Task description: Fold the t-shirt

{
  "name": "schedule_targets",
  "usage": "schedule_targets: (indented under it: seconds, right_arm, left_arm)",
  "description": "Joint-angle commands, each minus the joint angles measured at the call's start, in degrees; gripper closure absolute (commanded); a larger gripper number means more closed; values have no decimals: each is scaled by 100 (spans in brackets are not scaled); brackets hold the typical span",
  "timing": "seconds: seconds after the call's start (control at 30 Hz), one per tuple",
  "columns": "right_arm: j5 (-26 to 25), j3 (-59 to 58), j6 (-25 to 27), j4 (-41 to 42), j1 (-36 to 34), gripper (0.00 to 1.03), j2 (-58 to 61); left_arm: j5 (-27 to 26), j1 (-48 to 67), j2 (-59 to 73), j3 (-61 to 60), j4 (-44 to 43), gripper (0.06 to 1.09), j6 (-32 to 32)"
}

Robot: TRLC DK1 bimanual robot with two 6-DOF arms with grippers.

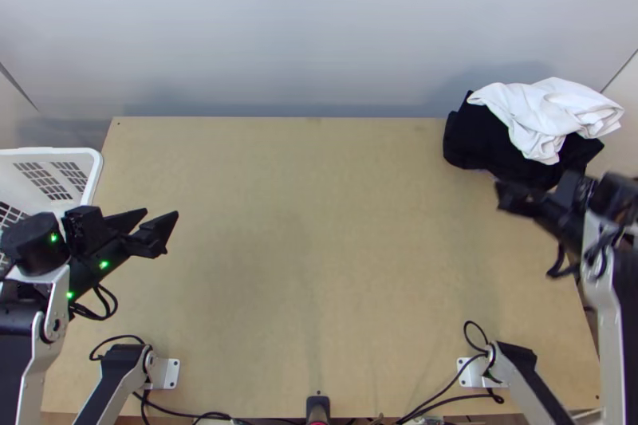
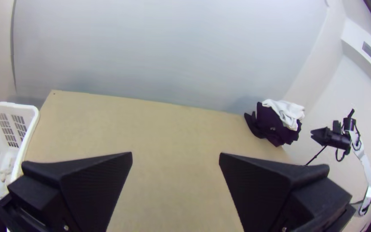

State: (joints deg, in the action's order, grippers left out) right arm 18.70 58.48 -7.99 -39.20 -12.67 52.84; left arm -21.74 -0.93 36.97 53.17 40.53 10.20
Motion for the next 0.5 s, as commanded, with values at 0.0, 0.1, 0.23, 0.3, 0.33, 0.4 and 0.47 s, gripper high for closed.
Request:
schedule_targets:
  seconds: [0.0, 0.1, 0.23, 0.3, 0.33, 0.4, 0.47]
  right_arm:
    - [-86, -706, -897, -70, 1135, 5, -1549]
    - [-147, -1014, -845, -53, 1284, 5, -1997]
    - [-165, -1365, -599, -17, 1240, 5, -2709]
    - [-165, -1576, -484, 26, 1249, 5, -3157]
    - [-165, -1699, -423, 114, 1258, 5, -3359]
    - [-156, -1910, -396, 308, 1275, 5, -3711]
    - [-156, -2104, -379, 440, 1311, 5, -3939]
  left_arm:
    - [266, -30, -665, -632, -423, 10, 255]
    - [513, -30, -1139, -931, -643, 10, 290]
    - [741, -30, -1509, -1063, -775, 10, 685]
    - [899, -118, -1667, -1054, -784, 10, 650]
    - [899, -197, -1790, -1063, -766, 10, 589]
    - [899, -303, -2150, -1195, -687, 10, 395]
    - [899, -408, -2519, -1326, -626, 10, 176]
